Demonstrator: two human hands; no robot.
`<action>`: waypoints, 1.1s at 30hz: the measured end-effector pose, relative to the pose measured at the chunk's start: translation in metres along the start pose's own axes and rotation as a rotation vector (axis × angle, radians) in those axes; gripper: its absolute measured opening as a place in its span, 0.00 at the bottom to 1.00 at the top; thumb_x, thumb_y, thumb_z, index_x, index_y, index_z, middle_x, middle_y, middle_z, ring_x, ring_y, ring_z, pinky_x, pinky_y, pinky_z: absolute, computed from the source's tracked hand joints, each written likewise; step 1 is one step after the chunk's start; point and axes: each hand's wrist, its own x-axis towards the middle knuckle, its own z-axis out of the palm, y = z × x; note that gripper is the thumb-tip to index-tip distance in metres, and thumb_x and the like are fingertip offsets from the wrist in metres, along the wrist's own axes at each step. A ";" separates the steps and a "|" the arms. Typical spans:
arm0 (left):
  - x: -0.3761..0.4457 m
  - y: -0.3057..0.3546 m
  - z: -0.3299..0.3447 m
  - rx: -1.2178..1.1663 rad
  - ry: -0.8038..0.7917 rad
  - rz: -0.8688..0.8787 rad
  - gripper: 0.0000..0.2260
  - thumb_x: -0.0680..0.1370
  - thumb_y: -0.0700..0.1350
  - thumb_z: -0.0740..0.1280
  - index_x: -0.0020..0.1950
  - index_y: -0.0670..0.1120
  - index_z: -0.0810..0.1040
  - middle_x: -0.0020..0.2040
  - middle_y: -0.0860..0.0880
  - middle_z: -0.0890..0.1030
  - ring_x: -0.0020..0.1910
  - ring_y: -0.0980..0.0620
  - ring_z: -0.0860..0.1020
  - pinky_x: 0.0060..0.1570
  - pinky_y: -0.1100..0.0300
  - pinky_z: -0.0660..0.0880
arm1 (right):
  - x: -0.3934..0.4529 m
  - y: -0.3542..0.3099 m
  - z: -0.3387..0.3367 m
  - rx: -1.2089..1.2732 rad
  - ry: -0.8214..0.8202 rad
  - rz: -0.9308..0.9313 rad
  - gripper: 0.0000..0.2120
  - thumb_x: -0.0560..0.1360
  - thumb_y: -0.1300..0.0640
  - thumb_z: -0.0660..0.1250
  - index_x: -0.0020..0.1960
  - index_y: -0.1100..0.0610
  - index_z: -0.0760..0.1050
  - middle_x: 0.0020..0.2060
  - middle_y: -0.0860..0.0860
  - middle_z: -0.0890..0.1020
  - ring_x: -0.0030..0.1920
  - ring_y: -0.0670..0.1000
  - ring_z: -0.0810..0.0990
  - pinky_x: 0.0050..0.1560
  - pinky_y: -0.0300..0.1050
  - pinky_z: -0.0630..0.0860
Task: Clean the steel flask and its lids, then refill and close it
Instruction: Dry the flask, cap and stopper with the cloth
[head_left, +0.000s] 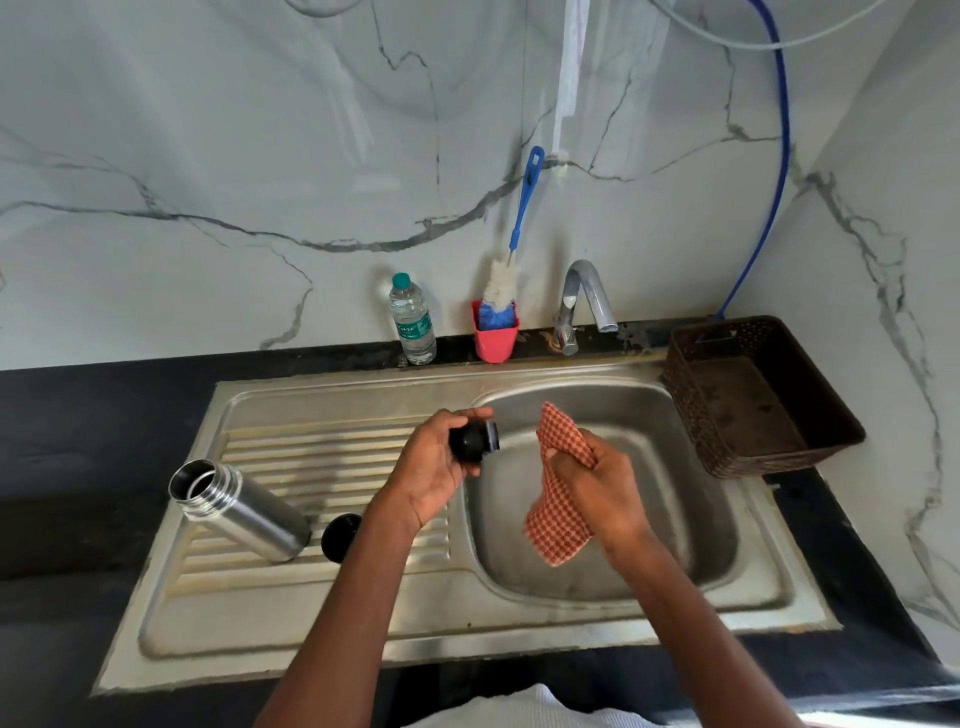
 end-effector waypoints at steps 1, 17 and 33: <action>0.000 -0.001 0.000 -0.027 -0.019 0.022 0.15 0.83 0.39 0.62 0.67 0.35 0.80 0.58 0.39 0.81 0.45 0.48 0.79 0.33 0.57 0.73 | 0.001 0.003 0.000 -0.054 0.055 -0.029 0.05 0.78 0.61 0.71 0.47 0.52 0.83 0.38 0.52 0.86 0.40 0.52 0.85 0.43 0.55 0.83; -0.010 -0.003 0.017 -0.139 -0.172 -0.040 0.18 0.81 0.45 0.68 0.69 0.38 0.80 0.53 0.39 0.79 0.40 0.45 0.79 0.37 0.57 0.77 | 0.009 -0.005 -0.017 0.389 0.144 0.033 0.05 0.78 0.57 0.73 0.52 0.49 0.83 0.47 0.55 0.87 0.51 0.63 0.86 0.50 0.63 0.84; -0.013 0.000 0.041 0.052 -0.084 0.025 0.22 0.83 0.63 0.64 0.59 0.46 0.84 0.43 0.44 0.82 0.30 0.54 0.71 0.33 0.60 0.70 | -0.026 -0.015 0.011 -0.843 0.218 -0.664 0.35 0.69 0.68 0.72 0.72 0.46 0.74 0.67 0.45 0.75 0.55 0.53 0.80 0.35 0.47 0.79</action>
